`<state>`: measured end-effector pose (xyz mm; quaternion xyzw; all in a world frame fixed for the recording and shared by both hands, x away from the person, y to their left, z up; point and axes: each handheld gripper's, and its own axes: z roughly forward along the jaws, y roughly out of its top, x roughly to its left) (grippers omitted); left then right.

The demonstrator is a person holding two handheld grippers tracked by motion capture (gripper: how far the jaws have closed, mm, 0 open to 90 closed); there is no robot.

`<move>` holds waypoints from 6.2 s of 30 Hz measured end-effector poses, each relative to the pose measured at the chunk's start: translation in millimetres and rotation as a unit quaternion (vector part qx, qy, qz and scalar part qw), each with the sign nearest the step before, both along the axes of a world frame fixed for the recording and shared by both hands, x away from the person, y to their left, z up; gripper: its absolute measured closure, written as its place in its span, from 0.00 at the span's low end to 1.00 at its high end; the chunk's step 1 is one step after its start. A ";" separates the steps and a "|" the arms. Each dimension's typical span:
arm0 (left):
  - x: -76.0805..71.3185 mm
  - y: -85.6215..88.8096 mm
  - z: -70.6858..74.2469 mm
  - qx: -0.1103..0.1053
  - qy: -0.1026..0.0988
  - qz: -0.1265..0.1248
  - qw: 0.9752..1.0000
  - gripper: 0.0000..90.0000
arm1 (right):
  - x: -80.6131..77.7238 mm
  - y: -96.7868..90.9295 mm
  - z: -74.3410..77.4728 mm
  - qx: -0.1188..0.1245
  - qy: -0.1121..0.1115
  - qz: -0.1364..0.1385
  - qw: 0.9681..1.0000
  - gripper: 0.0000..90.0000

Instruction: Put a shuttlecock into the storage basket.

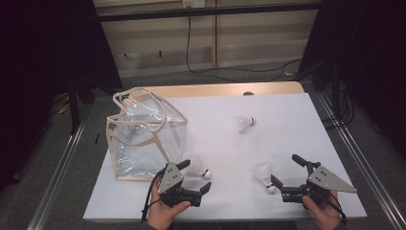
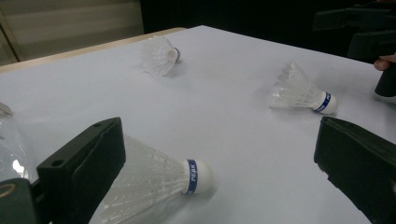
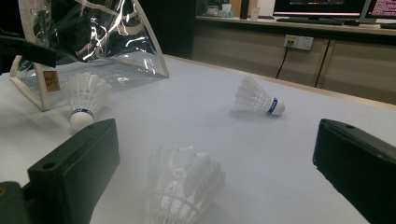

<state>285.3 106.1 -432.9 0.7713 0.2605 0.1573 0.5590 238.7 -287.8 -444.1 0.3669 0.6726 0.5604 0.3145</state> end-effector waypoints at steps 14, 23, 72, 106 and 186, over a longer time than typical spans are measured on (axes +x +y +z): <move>5.8 -16.8 -5.0 0.017 0.017 0.018 1.000 0.02 | -0.4 0.1 0.1 -0.004 -0.001 -0.001 1.000 0.00; 7.7 -24.2 -3.4 0.026 0.017 0.031 0.999 0.02 | -0.6 -0.5 0.0 -0.002 -0.001 0.000 1.000 0.00; 25.6 -30.8 -0.2 0.036 0.085 0.072 0.993 0.04 | 0.2 -1.6 -1.3 -0.001 0.003 -0.001 1.000 0.00; 17.9 -35.8 2.9 0.094 0.093 0.004 0.991 0.52 | -0.6 -1.6 -0.3 -0.001 0.000 0.001 1.000 0.00; 54.8 -33.7 50.9 0.074 0.249 -0.027 0.965 0.97 | 2.6 -2.7 -0.7 0.016 0.001 0.005 1.000 0.00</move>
